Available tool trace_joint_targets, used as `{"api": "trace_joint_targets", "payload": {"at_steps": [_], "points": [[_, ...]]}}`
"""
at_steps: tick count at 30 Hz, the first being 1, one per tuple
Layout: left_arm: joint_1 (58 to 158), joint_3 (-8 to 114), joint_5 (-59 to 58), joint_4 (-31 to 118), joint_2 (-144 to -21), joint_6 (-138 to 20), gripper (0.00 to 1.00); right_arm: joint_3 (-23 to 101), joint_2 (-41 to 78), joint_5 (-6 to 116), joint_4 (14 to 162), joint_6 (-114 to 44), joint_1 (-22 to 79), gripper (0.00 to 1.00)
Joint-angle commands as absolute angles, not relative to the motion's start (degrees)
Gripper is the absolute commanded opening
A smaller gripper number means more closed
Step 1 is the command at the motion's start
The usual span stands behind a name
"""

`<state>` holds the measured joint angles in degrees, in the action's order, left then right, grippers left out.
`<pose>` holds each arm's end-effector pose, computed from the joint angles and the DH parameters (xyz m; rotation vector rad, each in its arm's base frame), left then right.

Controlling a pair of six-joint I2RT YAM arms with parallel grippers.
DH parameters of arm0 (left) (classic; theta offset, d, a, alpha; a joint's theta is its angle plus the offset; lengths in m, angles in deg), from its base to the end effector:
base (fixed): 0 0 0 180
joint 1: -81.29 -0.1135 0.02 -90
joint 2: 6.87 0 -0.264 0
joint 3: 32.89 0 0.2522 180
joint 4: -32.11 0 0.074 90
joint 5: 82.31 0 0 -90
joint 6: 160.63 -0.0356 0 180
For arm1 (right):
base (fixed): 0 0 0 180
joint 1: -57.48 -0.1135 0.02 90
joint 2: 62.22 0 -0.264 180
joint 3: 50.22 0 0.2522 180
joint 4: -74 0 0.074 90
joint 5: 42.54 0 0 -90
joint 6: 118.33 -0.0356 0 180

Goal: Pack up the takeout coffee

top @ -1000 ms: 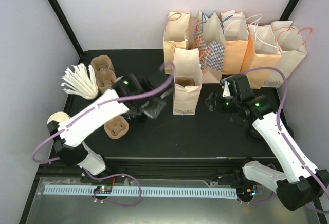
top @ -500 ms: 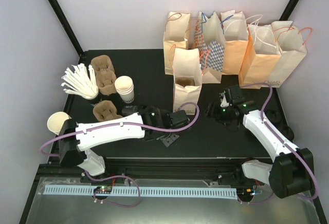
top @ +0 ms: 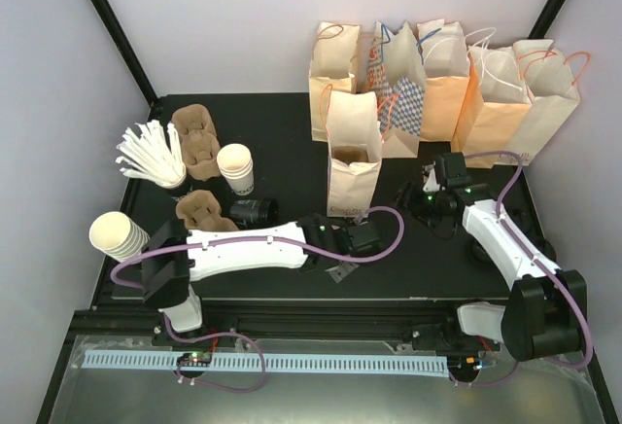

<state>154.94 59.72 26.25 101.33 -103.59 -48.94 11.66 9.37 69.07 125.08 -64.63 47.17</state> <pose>0.1047 -0.3167 0.2544 1.1283 2.4635 0.0047 0.2313 0.0554 0.2280 0.4802 2.6829 0.7578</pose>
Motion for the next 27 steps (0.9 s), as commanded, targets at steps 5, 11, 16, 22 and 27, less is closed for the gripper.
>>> {"api": "trace_joint_targets", "payload": {"at_steps": [5, 11, 16, 22, 27], "points": [[155.3, 62.3, 26.2, 99.1, -103.8, -50.4, 0.56, 9.3, 3.1, 66.3, 128.1, -63.8, 47.5, 0.78], [155.2, 68.6, 22.5, 103.8, -99.5, -49.7, 0.79, 16.5, 2.2, 49.3, 141.8, -62.2, 47.5, 0.97], [154.5, 73.6, 18.5, 105.3, -94.9, -48.4, 0.87, 24.7, 4.7, 31.5, 153.1, -68.2, 47.5, 1.00], [151.4, 68.3, 17.3, 99.0, -86.1, -46.5, 0.99, 31.2, 4.4, 23.1, 161.3, -74.5, 48.0, 1.00], [145.6, 64.6, 15.5, 97.9, -80.9, -42.3, 0.99, 30.2, 4.3, 26.7, 162.1, -75.0, 54.0, 1.00]]}}
